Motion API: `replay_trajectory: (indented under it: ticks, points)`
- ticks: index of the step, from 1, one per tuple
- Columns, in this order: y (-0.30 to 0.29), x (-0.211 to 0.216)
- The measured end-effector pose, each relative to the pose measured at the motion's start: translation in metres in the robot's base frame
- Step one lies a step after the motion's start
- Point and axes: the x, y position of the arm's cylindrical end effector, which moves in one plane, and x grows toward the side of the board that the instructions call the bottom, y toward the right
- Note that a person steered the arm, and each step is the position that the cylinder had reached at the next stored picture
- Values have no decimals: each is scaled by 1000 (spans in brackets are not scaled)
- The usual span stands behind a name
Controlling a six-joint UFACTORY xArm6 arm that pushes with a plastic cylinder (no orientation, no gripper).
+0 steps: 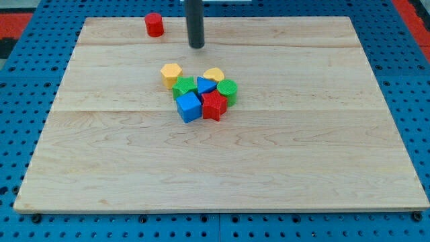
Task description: Push the red circle into the green star
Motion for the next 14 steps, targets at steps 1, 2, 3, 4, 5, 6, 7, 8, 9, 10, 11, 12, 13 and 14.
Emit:
replay_trajectory:
  ticks: [1,2,3,4,5,6,7,8,9,10,11,12,13,14]
  points:
    - [-25,-54]
    - [-75,-55]
    - [-171,-57]
    - [-218,-45]
    - [-171,-34]
    - [-124,-36]
    - [-65,-18]
    - [-59,16]
    - [-83,-6]
    - [-91,7]
    - [-58,29]
    - [-31,50]
    - [-62,37]
    - [-106,33]
